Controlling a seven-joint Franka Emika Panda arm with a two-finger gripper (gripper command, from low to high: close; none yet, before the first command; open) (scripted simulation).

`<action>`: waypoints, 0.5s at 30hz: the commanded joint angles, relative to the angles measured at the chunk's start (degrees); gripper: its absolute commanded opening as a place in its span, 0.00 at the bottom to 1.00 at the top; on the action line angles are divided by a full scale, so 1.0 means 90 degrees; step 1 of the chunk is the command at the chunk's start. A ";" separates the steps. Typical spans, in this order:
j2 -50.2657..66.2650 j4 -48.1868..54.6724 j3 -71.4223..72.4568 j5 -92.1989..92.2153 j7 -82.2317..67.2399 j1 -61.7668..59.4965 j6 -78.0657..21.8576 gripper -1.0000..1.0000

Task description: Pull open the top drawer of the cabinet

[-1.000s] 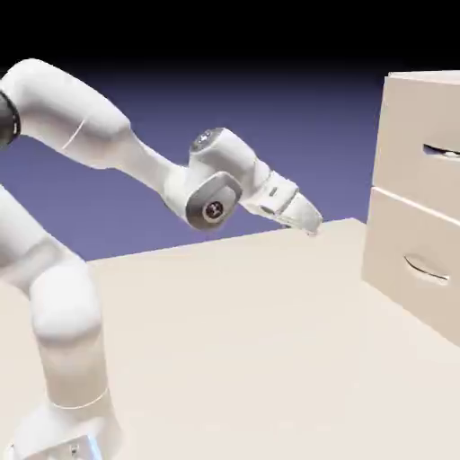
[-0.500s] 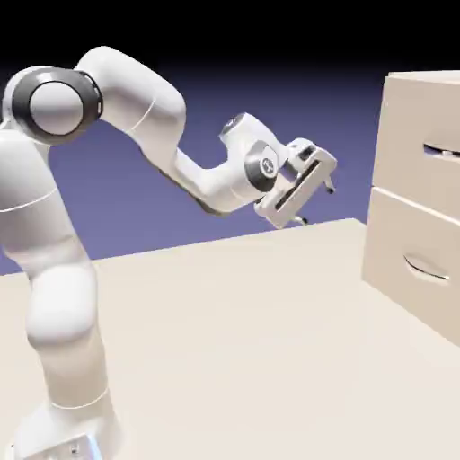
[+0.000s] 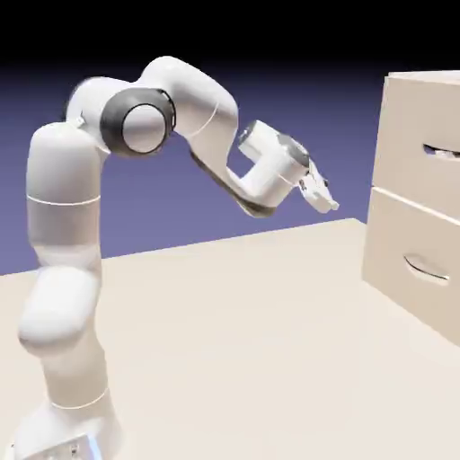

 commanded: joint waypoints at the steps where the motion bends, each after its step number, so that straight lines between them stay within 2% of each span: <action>1: 0.0143 0.0159 0.0105 -0.0262 -0.0277 -0.0061 -0.0029 0.50; 15: 0.2135 0.2386 0.1580 -0.3922 -0.4153 -0.0910 -0.0437 0.50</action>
